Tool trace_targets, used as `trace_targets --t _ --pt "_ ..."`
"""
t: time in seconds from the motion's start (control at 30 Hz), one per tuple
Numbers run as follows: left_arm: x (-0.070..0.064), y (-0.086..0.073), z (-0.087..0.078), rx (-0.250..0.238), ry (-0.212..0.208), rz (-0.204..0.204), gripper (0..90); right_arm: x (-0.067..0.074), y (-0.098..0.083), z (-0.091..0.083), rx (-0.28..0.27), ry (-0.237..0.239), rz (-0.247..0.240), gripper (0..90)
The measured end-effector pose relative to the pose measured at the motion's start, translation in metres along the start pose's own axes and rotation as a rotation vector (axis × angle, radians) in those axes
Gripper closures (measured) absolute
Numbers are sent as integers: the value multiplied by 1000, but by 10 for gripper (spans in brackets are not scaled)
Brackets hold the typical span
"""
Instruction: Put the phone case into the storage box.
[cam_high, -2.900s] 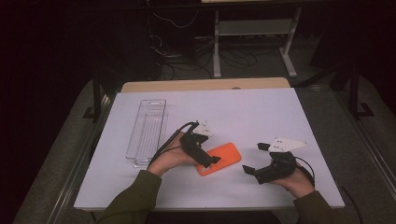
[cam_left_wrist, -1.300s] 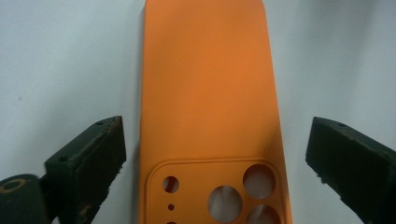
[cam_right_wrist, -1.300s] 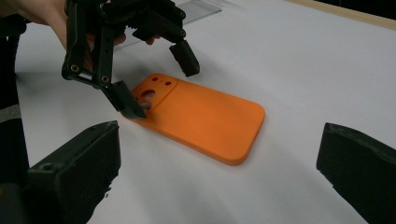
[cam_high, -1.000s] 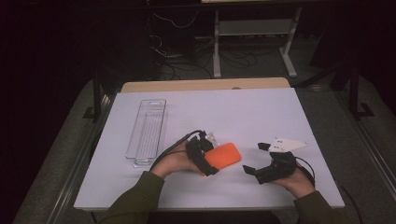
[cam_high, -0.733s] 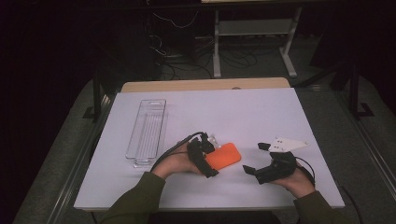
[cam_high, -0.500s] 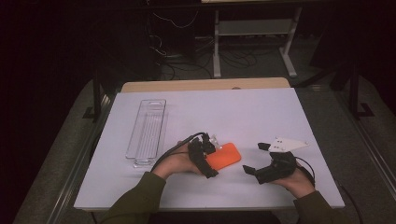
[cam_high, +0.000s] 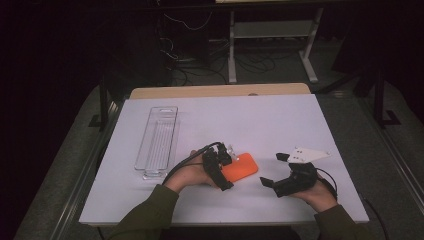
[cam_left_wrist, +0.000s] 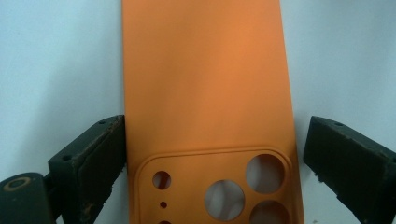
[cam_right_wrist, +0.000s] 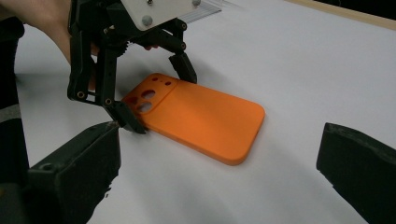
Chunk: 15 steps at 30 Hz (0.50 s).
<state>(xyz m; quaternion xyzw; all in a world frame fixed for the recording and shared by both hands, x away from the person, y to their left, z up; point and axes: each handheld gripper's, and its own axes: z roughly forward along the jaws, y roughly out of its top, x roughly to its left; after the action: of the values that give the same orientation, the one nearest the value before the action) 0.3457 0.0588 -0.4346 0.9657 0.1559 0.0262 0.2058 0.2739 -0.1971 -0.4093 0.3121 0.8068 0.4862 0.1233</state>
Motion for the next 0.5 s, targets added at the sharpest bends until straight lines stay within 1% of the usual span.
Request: trace_targets --t 0.33,0.5 --pt "2 0 -2 -3 11 -6 131 0 0 0 0 0 -5 0" --pt "1 0 -3 -5 14 -8 141 0 0 0 2 2 -3 0"
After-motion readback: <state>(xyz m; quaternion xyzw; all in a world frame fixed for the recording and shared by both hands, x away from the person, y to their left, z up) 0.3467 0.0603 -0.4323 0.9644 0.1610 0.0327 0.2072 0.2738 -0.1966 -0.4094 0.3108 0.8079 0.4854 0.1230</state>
